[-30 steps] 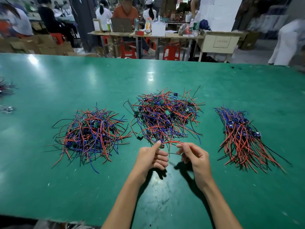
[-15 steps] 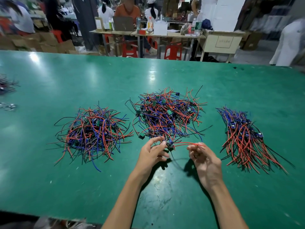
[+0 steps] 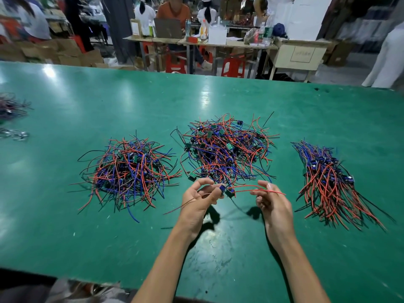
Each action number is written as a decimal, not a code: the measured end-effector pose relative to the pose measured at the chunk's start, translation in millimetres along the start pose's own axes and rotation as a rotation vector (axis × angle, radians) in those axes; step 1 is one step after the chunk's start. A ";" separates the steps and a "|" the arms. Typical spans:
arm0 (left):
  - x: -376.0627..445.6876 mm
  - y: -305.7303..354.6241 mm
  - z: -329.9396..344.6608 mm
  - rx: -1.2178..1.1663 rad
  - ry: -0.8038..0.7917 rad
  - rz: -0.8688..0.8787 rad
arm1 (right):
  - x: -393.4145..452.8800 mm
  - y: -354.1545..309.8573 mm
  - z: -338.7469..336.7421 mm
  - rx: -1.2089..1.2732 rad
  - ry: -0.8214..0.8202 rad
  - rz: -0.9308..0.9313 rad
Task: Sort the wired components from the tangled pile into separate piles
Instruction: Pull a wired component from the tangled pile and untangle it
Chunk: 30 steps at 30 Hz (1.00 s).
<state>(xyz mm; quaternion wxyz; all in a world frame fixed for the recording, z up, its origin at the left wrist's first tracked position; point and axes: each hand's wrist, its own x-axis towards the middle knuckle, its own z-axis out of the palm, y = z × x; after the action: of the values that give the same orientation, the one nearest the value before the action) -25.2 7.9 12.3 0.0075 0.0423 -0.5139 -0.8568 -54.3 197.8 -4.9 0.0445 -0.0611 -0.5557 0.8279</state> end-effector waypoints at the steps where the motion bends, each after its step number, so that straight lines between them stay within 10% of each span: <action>1: -0.8 0.5 -0.3 -0.002 0.006 0.006 | -0.4 0.7 0.7 -0.024 -0.003 -0.007; 11: 9.6 19.6 -7.2 -0.118 0.112 0.026 | -9.5 -6.9 0.4 0.068 -0.025 0.021; 16: 35.9 87.7 -35.6 0.045 0.256 0.329 | -14.3 -8.2 2.2 -0.058 -0.115 -0.042; 22: 43.5 109.8 -91.5 0.588 0.723 0.391 | -16.9 -6.6 1.5 -0.250 -0.289 -0.078; 30: 12.7 76.1 -75.5 1.601 0.677 0.101 | -21.1 9.0 22.0 -1.108 -0.279 -0.243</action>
<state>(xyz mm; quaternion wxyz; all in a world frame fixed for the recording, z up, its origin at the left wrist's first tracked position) -34.1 -95.1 43.2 0.1659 0.2645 -0.9332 -0.1778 -36.9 171.2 -3.8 0.0269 0.0985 -0.9094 0.4032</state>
